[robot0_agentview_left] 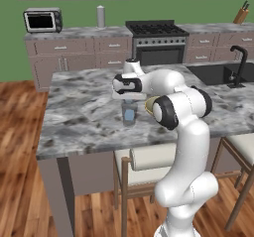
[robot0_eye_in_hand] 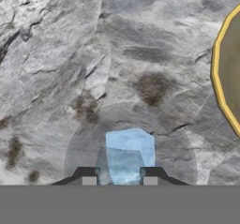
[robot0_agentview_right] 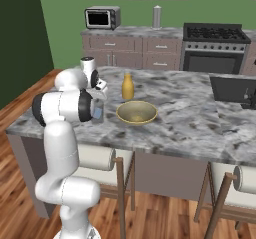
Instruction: There are two ice cubes in the ice bowl. Place both ice cubes in the glass cup.
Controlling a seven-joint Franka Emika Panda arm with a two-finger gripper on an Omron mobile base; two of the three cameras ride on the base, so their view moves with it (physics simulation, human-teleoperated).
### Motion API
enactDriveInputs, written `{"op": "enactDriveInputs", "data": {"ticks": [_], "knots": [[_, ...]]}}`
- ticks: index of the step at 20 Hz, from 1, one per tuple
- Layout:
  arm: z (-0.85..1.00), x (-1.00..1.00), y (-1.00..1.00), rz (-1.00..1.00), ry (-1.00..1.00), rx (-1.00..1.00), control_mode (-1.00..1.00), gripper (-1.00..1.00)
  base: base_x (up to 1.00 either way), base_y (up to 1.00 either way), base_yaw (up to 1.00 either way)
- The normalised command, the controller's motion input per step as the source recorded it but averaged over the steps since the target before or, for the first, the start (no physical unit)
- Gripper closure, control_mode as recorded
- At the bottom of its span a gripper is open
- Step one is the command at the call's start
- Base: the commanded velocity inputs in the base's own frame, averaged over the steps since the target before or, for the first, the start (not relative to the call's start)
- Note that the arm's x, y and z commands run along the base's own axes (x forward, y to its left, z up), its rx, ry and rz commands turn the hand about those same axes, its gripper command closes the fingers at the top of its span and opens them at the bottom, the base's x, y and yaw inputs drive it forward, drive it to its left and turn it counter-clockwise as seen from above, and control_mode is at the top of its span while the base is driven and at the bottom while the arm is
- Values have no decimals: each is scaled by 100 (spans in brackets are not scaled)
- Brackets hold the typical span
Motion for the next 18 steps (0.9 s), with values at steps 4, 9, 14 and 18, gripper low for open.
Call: {"op": "enactDriveInputs", "data": {"ticks": [4,9,14,18], "knots": [[0,8,0,0,0,0,-100,100,0,0,0],[0,17,0,0,0,0,-100,-100,0,0,0],[0,2,0,0,0,0,-100,-100,0,0,0],[0,0,0,0,0,0,-100,-100,0,0,0]]}}
